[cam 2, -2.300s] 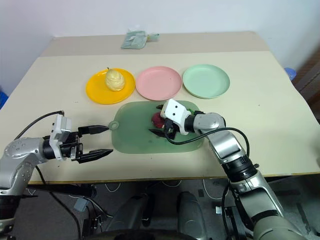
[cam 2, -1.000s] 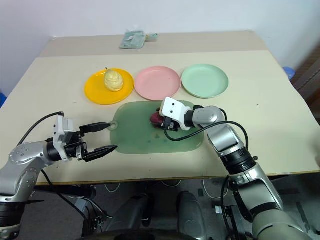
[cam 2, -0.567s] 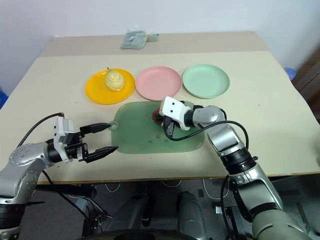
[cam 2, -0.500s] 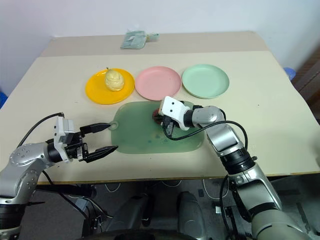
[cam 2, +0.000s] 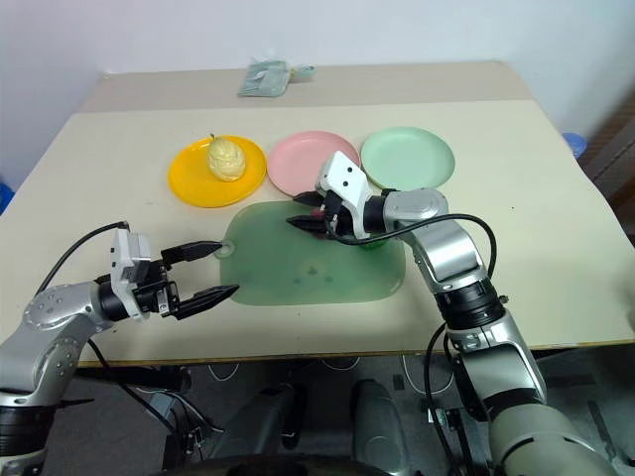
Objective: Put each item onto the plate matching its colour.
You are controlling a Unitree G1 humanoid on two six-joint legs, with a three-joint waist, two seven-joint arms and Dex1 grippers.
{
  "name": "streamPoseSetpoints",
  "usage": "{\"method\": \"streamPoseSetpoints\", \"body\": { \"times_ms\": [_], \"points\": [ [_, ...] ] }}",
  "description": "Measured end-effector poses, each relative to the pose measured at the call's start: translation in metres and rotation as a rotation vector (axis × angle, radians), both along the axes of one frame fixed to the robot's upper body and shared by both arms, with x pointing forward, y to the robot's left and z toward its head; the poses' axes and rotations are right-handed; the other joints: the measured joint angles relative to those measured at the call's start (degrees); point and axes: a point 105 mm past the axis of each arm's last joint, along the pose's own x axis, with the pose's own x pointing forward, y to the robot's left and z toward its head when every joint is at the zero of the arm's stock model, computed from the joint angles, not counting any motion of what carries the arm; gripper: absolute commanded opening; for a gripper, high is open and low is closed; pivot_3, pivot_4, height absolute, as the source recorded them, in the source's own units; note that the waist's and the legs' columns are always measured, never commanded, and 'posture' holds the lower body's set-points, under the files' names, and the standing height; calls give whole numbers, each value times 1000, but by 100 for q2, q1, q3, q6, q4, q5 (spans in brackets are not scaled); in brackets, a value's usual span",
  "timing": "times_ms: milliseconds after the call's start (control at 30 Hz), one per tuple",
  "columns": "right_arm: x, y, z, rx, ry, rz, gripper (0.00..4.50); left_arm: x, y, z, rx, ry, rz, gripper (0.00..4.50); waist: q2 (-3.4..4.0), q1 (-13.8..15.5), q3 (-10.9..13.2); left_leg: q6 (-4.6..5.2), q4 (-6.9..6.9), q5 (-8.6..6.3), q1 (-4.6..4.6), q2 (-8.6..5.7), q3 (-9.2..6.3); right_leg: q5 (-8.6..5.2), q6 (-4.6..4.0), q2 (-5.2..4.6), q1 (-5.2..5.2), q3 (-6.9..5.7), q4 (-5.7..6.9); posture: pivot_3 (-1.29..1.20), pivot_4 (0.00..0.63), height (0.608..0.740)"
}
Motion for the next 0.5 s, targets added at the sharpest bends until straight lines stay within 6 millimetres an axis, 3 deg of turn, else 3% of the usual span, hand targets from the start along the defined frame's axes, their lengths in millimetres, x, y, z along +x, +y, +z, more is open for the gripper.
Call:
{"method": "streamPoseSetpoints", "body": {
  "times_ms": [33,67,233,500],
  "points": [
    [0,-1,-1,-6,1,3,4355,1,0,1,0,-2,-1,4500,0,0,0,0,0,0,0,0,0,0,0,0,0,0,0,0,150,740],
    [0,-2,-1,-14,0,3,4439,1,-1,2,0,-4,-2,4500,0,0,0,0,0,0,0,0,0,0,0,0,0,0,0,0,150,740],
    [9,-8,-7,-107,-52,-46,4439,1,-1,2,-1,-6,-4,4500,0,-3,0,0,0,0,0,0,1,1,1,0,-1,0,0,0,150,740],
    [30,-19,-36,-277,-7,-114,4439,1,-2,3,-1,-8,-7,4500,0,-7,0,0,-1,0,-1,0,1,0,0,-1,-1,0,-1,0,150,740]
  ]
}}
